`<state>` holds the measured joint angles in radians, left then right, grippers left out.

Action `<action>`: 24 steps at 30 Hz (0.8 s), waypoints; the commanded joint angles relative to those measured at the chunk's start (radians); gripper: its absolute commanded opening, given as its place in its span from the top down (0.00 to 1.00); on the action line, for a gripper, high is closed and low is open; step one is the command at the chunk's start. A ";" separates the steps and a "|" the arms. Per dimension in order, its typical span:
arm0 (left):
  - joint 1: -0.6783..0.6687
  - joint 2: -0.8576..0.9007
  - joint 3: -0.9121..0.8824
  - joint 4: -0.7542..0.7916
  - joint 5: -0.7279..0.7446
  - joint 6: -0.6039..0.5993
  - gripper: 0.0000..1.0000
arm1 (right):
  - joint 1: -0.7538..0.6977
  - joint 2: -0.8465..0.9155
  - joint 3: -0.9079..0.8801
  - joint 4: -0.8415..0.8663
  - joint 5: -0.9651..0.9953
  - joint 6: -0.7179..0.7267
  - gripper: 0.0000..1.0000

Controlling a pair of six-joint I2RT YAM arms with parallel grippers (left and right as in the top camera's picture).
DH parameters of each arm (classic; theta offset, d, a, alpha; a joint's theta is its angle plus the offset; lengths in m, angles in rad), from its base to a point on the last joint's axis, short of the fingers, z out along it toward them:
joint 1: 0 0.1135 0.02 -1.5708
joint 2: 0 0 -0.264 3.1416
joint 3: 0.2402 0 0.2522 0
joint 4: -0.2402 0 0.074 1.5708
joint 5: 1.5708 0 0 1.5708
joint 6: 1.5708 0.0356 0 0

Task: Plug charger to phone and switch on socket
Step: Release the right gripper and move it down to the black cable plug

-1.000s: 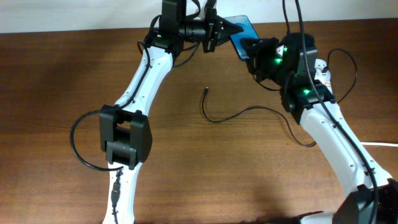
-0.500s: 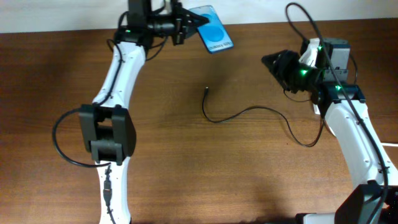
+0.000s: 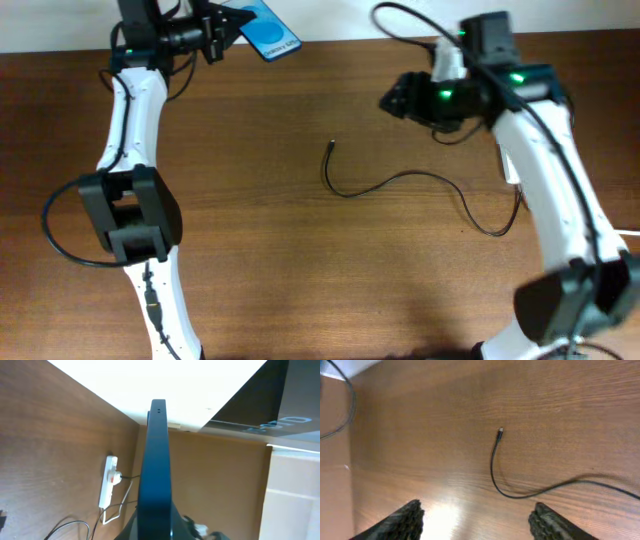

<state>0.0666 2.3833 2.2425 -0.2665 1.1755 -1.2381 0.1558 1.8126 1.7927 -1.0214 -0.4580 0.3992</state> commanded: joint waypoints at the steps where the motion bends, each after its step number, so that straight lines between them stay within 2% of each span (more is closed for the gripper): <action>1: 0.006 -0.009 0.014 0.006 0.058 0.006 1.00 | 0.051 0.100 0.027 0.034 0.018 0.009 0.02; 3: 0.006 -0.009 0.014 0.006 0.078 0.013 1.00 | 0.081 0.152 0.025 0.086 0.018 0.031 0.01; 4: 0.006 -0.009 0.014 0.006 0.090 0.013 1.00 | 0.096 0.178 0.025 0.109 0.018 0.053 0.04; 5: 0.006 -0.009 0.014 0.007 0.105 0.014 1.00 | 0.114 0.203 0.025 0.132 0.018 0.058 0.16; 6: 0.006 -0.009 0.014 0.006 0.116 0.026 1.00 | 0.137 0.233 0.025 0.156 0.018 0.060 0.36; 7: 0.006 -0.009 0.014 0.006 0.124 0.048 1.00 | 0.156 0.258 0.025 0.181 0.022 0.077 0.45; 16: 0.006 -0.009 0.014 -0.005 0.138 0.066 1.00 | 0.200 0.406 0.025 0.241 0.108 0.322 0.60; 20: 0.006 -0.009 0.014 -0.005 0.138 0.066 1.00 | 0.200 0.439 0.023 0.266 0.108 0.336 0.61; 24: 0.006 -0.009 0.014 -0.005 0.138 0.066 1.00 | 0.204 0.480 0.021 0.274 0.112 0.341 0.68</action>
<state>0.0715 2.3833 2.2425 -0.2771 1.2778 -1.1923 0.3569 2.2578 1.8011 -0.7513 -0.3622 0.7258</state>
